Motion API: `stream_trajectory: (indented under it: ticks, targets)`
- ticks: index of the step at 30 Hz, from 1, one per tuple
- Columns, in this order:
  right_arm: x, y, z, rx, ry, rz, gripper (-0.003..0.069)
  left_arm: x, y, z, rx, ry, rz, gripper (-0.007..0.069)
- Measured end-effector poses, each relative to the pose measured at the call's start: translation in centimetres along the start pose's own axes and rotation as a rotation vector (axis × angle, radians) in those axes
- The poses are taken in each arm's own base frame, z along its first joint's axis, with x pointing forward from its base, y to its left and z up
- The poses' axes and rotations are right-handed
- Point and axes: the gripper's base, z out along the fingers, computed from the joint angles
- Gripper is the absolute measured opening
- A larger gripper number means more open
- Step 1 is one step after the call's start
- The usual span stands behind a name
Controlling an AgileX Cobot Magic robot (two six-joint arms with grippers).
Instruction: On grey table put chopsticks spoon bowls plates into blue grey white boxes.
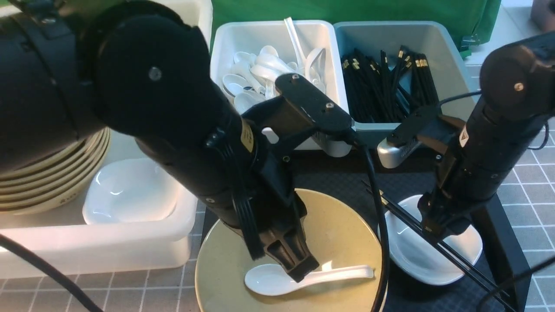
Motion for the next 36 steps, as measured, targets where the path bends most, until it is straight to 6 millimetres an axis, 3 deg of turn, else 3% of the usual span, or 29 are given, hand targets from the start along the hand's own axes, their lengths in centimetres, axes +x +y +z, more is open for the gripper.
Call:
stream_trajectory:
  ticks: [8,11,17,24,26,30,33,36]
  targets:
    - [-0.9,-0.4,3.6,-0.031,0.078,-0.003,0.0426,-0.4,0.3,0.1,-0.029,-0.031,0.02,-0.0011]
    - [-1.0,-0.4,4.0,-0.033,0.082,-0.004,0.0362,-0.5,0.4,0.2,-0.038,-0.043,0.023,-0.0011]
    - [-1.0,-0.4,4.0,-0.036,0.088,-0.006,0.0137,-0.7,0.5,0.2,-0.048,-0.066,0.037,-0.0011]
    - [-0.7,-0.2,3.4,-0.051,0.104,0.001,0.0132,-0.7,1.6,0.0,-0.074,-0.079,-0.005,-0.0011]
    - [-0.7,-0.2,2.1,-0.044,0.083,0.011,0.0132,-0.5,2.8,-0.2,-0.082,-0.089,-0.059,-0.0011]
    - [-1.7,-1.0,-2.7,-0.002,-0.063,0.036,0.0132,-0.4,6.3,-1.0,-0.108,-0.184,-0.194,-0.0011]
    - [-3.1,-2.8,-5.9,0.041,-0.198,0.114,0.0132,-1.5,8.2,-1.2,-0.133,-0.269,-0.226,-0.0011]
    - [-5.3,-6.1,-8.8,0.099,-0.389,0.258,0.0132,-4.4,9.9,-1.6,-0.168,-0.371,-0.21,-0.0011]
